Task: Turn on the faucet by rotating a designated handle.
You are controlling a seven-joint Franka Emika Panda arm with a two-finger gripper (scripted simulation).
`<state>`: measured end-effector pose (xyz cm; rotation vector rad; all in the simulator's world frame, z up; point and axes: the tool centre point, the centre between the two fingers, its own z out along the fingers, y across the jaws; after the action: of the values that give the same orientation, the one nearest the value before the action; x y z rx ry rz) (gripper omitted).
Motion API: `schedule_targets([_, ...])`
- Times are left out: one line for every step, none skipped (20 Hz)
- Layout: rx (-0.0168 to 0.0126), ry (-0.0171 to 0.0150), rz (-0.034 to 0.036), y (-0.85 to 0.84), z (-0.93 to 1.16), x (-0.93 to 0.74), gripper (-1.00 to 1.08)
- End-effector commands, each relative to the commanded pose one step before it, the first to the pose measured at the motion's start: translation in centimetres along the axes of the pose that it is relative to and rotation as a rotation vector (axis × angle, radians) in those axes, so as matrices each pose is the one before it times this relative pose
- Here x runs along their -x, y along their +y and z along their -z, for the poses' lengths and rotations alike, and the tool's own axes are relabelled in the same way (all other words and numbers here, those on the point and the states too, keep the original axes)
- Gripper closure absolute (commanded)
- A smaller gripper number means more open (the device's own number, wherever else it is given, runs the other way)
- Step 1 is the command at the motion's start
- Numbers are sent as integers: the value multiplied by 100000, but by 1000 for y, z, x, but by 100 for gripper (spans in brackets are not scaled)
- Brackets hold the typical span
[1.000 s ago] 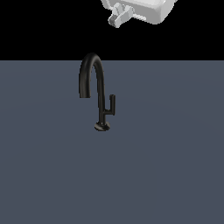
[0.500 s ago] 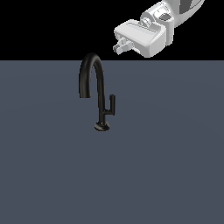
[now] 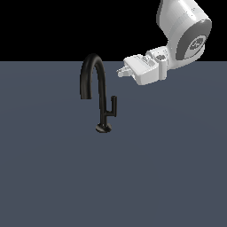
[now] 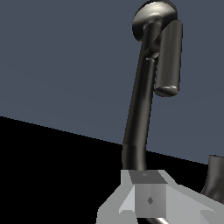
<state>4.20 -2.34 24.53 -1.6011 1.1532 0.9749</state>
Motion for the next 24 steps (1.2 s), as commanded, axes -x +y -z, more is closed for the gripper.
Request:
schedule_targets([-5701, -5061, -5870, -283, -491, -2043, 108])
schedule_targets([-2183, -1922, -2263, -106, -191, -793, 108])
schedule_targets([-2075, -1827, -2152, -101, -184, -754, 108])
schedule_targets([-1964, -1729, -2037, -95, -177, -714, 108])
schedule_targets([-1851, -1630, -1921, -89, -170, -673, 108])
schedule_targets([-1736, -1529, -1803, -84, -160, -632, 108])
schedule_targets([-1622, -1428, -1684, -78, -152, -590, 108])
schedule_targets([-1523, -1343, -1582, -73, -146, -555, 108])
schedule_targets([-1411, -1247, -1464, -67, -140, -514, 108])
schedule_targets([-1305, -1156, -1353, -62, -133, -476, 108])
schedule_targets([-1205, -1069, -1249, -57, -125, -440, 108])
schedule_targets([-1100, -977, -1141, -52, -115, -402, 108])
schedule_targets([-993, -882, -1029, -46, -105, -363, 108])
schedule_targets([-881, -784, -913, -41, -95, -322, 108])
schedule_targets([-768, -685, -795, -36, -84, -281, 108])
schedule_targets([-653, -586, -675, -30, -75, -239, 108])
schedule_targets([-537, -486, -553, -25, -66, -197, 108])
schedule_targets([-421, -387, -431, -19, -58, -154, 108])
schedule_targets([-306, -290, -311, -13, -49, -113, 108])
schedule_targets([-196, -196, -195, -9, -38, -73, 108])
schedule_targets([-87, -98, -82, -2, -31, -32, 108])
schedule_targets([0, 0, 0, 4, -25, 0, 108])
schedule_targets([0, 0, 0, 0, 0, 0, 108])
schedule_targets([0, 0, 0, 0, 0, 0, 108])
